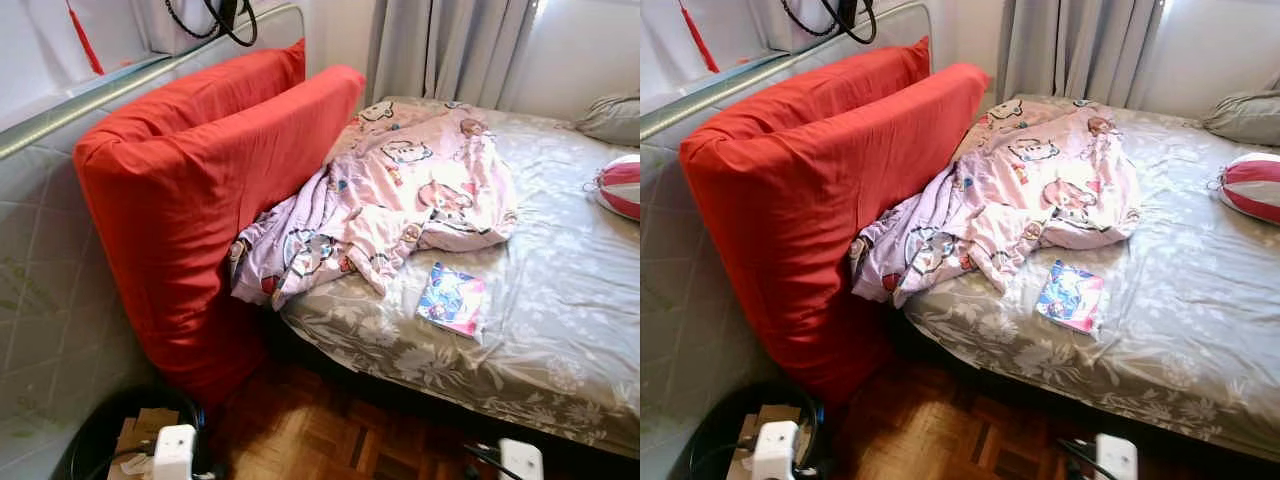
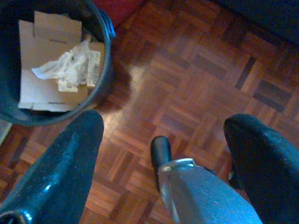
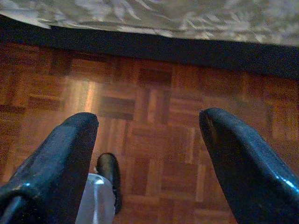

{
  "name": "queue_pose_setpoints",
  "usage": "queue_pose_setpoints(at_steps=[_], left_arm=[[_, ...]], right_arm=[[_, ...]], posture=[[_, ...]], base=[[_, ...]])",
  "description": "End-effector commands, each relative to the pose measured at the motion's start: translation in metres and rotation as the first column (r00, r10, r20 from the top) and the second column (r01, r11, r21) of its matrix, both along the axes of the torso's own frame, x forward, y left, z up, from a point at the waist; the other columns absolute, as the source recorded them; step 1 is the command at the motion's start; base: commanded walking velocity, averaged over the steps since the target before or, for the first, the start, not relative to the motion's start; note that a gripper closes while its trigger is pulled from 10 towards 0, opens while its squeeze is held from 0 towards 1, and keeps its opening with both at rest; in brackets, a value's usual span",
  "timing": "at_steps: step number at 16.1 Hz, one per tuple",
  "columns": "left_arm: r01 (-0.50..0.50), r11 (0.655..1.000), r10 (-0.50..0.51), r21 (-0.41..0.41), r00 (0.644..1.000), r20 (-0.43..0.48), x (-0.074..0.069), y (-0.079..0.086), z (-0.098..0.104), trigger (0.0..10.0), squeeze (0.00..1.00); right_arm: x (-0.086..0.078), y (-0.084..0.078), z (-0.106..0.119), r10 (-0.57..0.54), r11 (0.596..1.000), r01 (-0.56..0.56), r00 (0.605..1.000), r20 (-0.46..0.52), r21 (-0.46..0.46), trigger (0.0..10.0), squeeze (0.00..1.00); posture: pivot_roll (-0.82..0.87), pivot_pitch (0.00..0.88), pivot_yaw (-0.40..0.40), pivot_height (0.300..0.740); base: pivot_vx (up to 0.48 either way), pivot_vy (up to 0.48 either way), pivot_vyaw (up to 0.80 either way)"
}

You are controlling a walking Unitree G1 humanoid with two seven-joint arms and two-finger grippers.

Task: Clean up the room

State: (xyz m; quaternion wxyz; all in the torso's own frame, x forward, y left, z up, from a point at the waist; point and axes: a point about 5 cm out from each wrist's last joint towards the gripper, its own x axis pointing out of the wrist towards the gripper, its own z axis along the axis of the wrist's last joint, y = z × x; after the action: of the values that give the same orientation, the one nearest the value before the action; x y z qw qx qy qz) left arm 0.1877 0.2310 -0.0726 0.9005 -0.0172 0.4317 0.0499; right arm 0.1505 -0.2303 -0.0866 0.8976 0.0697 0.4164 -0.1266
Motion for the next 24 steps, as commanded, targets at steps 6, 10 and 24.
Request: queue_pose_setpoints(at_steps=[6, 10, 24], left_arm=[[-0.009, 1.000, 0.009, 0.003, 1.000, 0.011, -0.009, 0.001, -0.003, 10.0, 0.00], [-0.002, 1.000, 0.003, -0.022, 1.000, 0.011, -0.014, -0.007, -0.007, 10.0, 0.00], [0.050, 0.999, -0.049, -0.019, 0.999, 0.017, -0.016, -0.003, -0.006, 10.0, 0.00]], right_arm=[[-0.020, 0.018, -0.012, -0.024, 0.998, 0.029, 0.997, -0.077, 0.056, 10.0, 0.00], [-0.001, 0.029, -0.007, 0.003, 0.997, -0.001, 1.000, -0.023, 0.073, 10.0, 0.00], [-0.009, 0.037, -0.010, 0.047, 0.992, -0.044, 0.999, -0.020, 0.119, 10.0, 0.00]], posture=[[0.02, 0.000, -0.036, 0.740], [-0.03, 0.004, -0.041, 0.740], [-0.03, 0.060, -0.013, 0.740]], base=[[0.000, 0.000, 0.00], [0.000, 0.000, 0.00], [0.000, 0.000, 0.00]])
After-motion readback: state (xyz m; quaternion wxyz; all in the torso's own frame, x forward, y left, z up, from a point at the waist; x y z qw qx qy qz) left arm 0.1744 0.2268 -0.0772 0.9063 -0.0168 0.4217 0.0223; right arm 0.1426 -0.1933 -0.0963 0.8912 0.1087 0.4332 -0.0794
